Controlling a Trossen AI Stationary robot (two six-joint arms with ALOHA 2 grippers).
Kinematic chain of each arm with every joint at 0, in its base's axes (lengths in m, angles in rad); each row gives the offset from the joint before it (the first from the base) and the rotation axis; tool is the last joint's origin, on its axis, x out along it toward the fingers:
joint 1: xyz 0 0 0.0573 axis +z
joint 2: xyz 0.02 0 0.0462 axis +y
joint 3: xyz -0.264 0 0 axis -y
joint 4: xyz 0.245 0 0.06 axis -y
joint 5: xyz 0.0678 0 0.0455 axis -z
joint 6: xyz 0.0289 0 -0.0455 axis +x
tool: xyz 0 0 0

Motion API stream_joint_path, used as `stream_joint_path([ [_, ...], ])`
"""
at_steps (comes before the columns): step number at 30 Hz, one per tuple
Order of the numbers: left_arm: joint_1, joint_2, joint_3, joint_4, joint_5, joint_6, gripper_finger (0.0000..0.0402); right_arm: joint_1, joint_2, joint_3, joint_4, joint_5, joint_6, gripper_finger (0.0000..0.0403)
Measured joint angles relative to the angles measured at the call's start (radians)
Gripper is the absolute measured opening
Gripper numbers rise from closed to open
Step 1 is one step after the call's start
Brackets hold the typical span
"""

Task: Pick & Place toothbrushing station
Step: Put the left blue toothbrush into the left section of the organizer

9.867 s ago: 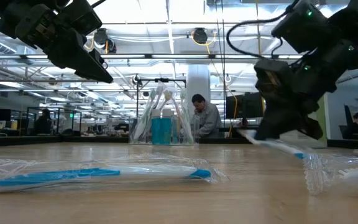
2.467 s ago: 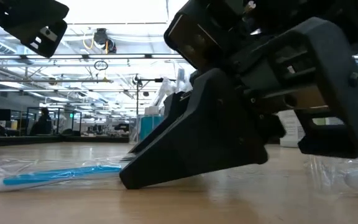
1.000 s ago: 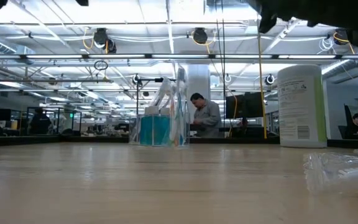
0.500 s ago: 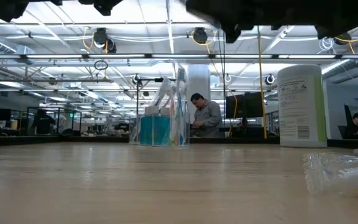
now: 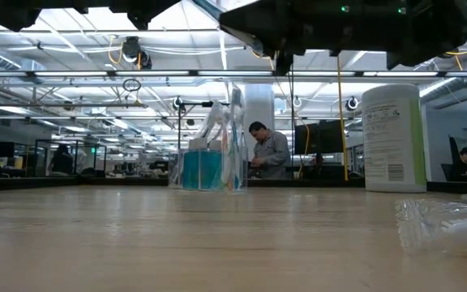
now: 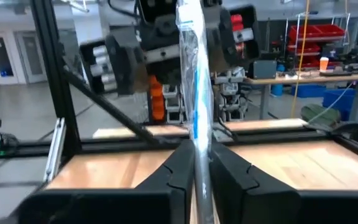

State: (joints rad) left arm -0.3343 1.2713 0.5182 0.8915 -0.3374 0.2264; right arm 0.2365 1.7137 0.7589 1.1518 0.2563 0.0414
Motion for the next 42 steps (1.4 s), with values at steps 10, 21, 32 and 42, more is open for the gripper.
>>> stream_joint_path([
  [10, -0.001, 0.000, 0.000, -0.006, 0.000, 0.003, 0.0184, -0.002, 0.041, 0.039, 0.000, 0.002, -0.001, 0.0033],
  [21, 0.000, 0.000, 0.000, -0.007, -0.005, 0.005, 0.0070, -0.001, 0.041, 0.039, 0.000, 0.000, -0.004, 0.0036],
  [32, 0.027, 0.000, 0.000, -0.030, 0.003, -0.048, 0.0021, -0.001, 0.040, 0.038, -0.005, 0.006, -0.004, 0.0052],
  [42, 0.032, 0.000, 0.000, -0.063, -0.006, -0.074, 0.0027, -0.002, 0.037, 0.038, -0.029, 0.005, -0.024, 0.0117],
])
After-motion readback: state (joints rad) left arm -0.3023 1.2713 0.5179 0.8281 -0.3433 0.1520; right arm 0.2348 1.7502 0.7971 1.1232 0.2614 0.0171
